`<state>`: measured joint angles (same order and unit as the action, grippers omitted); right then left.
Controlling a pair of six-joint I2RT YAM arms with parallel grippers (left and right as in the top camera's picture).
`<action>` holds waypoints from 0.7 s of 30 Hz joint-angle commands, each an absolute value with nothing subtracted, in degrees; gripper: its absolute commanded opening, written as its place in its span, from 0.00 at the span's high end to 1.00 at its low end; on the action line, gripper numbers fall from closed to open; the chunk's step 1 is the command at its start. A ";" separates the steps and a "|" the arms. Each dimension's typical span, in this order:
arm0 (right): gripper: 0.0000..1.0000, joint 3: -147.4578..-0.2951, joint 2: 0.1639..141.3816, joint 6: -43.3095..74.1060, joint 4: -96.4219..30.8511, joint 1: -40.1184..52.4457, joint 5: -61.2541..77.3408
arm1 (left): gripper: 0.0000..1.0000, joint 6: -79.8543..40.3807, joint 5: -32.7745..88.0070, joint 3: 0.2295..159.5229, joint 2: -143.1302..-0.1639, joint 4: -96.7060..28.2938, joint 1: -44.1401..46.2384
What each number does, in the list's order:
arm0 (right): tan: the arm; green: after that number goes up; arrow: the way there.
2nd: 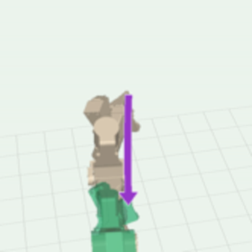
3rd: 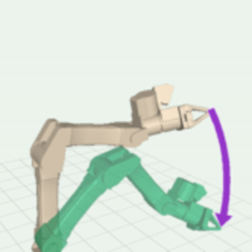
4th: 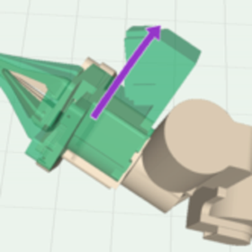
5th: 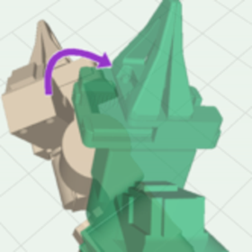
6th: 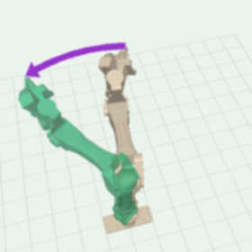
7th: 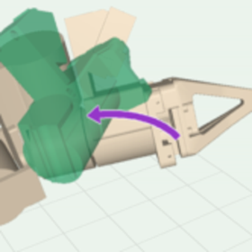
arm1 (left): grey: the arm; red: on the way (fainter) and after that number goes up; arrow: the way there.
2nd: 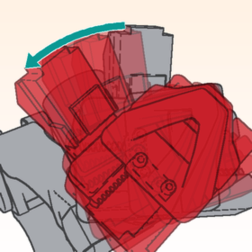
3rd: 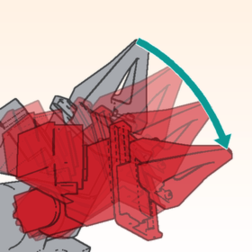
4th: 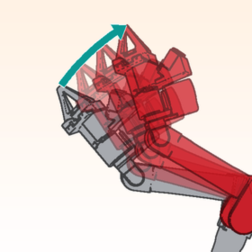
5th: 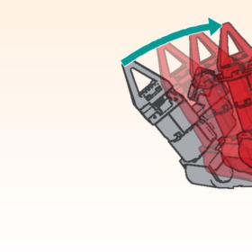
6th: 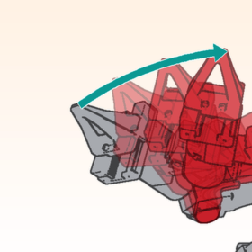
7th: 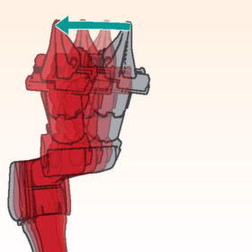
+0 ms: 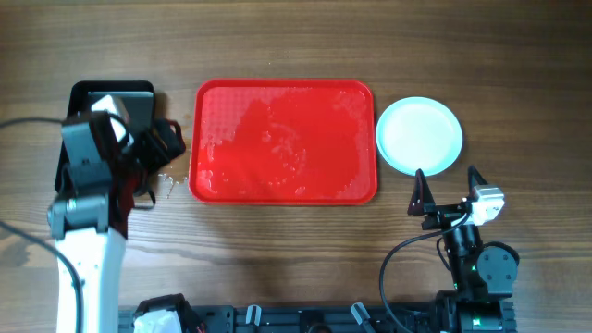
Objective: Clean dirty plates on tray and stack at the side
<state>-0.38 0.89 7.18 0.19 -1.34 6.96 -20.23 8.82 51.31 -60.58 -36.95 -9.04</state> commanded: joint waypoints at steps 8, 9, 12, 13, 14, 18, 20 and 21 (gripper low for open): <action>0.00 -0.30 0.21 6.04 0.30 -1.69 5.96 | 0.00 -19.14 10.66 19.31 -37.28 -5.91 -5.54; 0.00 -0.30 0.21 6.04 0.30 -1.69 5.96 | 0.00 -17.85 10.66 17.72 -35.53 -4.69 -4.89; 0.00 -0.30 0.21 6.04 0.30 -1.69 5.96 | 0.00 -10.59 10.66 14.09 -28.67 -4.43 -2.55; 0.00 -0.30 0.21 6.02 0.30 -1.69 5.96 | 0.00 -7.99 10.66 13.15 -26.37 -4.49 -1.83; 0.00 -0.30 0.21 6.07 0.30 -1.69 5.96 | 0.00 -6.00 10.66 12.19 -24.10 -4.49 -1.26; 0.00 -0.30 0.21 6.04 0.30 -1.69 5.96 | 0.00 -4.89 10.66 8.47 -18.02 -4.38 -0.84; 0.00 -0.30 0.21 6.02 0.30 -1.69 5.96 | 0.00 -4.86 10.63 6.79 -17.08 -3.70 -0.86; 0.00 -0.30 0.21 6.02 0.30 -1.69 5.96 | 0.00 -4.84 10.55 6.13 -16.91 -3.01 -0.86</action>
